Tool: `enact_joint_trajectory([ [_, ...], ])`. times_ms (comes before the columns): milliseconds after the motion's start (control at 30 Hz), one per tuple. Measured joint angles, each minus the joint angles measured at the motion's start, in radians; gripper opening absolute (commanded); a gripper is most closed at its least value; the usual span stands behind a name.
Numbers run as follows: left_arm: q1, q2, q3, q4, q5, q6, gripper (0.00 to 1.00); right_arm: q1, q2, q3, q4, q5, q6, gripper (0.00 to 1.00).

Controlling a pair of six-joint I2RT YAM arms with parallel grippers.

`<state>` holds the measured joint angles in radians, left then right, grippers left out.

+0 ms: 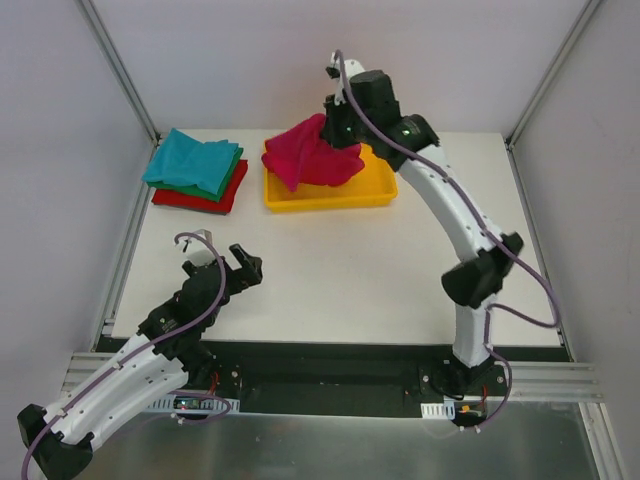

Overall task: Fold and stack the t-shirts
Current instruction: Grab crumpled tshirt from bin with the right arm, then move the tshirt to the center of the board

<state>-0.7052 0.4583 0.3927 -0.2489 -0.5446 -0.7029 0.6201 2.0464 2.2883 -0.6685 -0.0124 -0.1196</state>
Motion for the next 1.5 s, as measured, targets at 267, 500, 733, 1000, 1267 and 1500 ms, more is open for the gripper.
enact_joint_trajectory([
  [267,0.000,-0.002,0.006,-0.022,0.108,-0.021,0.99,0.154,-0.431,0.002,0.044,-0.035,-0.023,0.01],
  [500,0.000,-0.002,0.024,-0.043,0.155,-0.045,0.99,0.187,-0.507,0.002,0.029,-0.059,0.013,0.01],
  [733,0.000,0.002,0.029,-0.054,0.161,-0.060,0.99,0.243,-0.516,-0.029,0.023,-0.084,0.064,0.01],
  [1000,0.000,0.042,0.044,-0.099,0.144,-0.101,0.99,0.224,-0.851,-0.573,0.110,0.084,0.175,0.03],
  [1267,0.000,0.189,0.065,-0.108,0.082,-0.136,0.99,-0.250,-1.147,-1.347,0.114,0.193,0.317,0.45],
  [1500,0.037,0.354,0.109,-0.109,0.065,-0.175,0.99,-0.508,-1.058,-1.597,0.030,0.240,0.347,0.93],
])
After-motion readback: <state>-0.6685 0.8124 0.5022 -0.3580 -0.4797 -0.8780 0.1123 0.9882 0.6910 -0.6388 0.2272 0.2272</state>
